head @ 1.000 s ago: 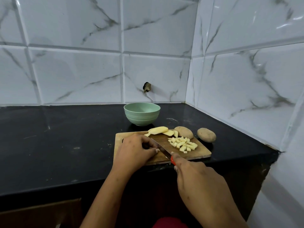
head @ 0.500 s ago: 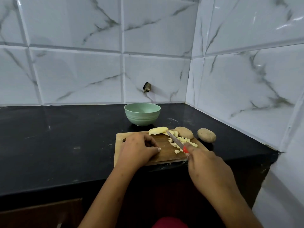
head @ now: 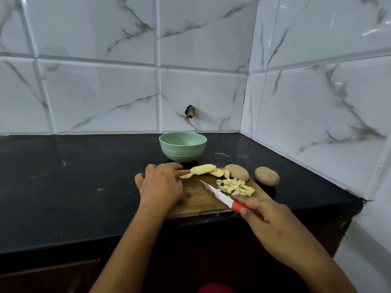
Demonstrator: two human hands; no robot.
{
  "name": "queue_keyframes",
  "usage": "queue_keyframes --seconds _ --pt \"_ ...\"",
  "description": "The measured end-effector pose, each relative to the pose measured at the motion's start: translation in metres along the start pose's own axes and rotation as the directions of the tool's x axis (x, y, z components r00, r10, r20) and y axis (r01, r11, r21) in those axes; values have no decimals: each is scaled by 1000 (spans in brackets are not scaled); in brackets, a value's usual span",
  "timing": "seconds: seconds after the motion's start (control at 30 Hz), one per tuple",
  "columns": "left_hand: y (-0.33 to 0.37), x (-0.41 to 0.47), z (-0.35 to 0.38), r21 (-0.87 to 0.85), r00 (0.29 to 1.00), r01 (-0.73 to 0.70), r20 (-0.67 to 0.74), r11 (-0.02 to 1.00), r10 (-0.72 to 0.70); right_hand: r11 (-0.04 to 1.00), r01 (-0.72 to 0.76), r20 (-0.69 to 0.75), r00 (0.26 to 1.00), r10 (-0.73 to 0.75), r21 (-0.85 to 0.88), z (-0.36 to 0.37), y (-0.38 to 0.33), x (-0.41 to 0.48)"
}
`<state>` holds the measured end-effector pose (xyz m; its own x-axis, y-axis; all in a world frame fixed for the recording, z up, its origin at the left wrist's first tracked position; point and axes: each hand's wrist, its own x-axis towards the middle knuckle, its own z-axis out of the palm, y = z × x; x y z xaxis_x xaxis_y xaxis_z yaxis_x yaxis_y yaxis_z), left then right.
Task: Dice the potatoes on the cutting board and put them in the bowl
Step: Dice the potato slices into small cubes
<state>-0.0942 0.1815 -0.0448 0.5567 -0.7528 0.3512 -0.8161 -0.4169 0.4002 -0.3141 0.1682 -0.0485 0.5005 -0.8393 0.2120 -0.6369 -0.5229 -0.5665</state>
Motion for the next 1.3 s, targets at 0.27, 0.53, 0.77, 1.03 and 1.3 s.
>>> queue_keyframes --seconds 0.27,0.53,0.77,1.03,1.3 --pt "-1 -1 7 26 996 -72 46 997 71 999 4 -40 999 -6 -49 10 -2 5" --pt "10 -1 13 26 991 -127 42 992 125 995 19 -134 990 -33 -102 17 -5 17" --pt "9 -4 12 -129 980 -181 61 975 190 992 59 -129 989 -74 -116 20 -10 14" --pt "1 -15 8 -369 979 -191 -11 909 201 985 117 -136 982 -135 -130 21 -13 2" --pt "1 -16 8 -401 983 -174 -16 899 183 900 122 -3 991 -136 -419 34 -27 2"
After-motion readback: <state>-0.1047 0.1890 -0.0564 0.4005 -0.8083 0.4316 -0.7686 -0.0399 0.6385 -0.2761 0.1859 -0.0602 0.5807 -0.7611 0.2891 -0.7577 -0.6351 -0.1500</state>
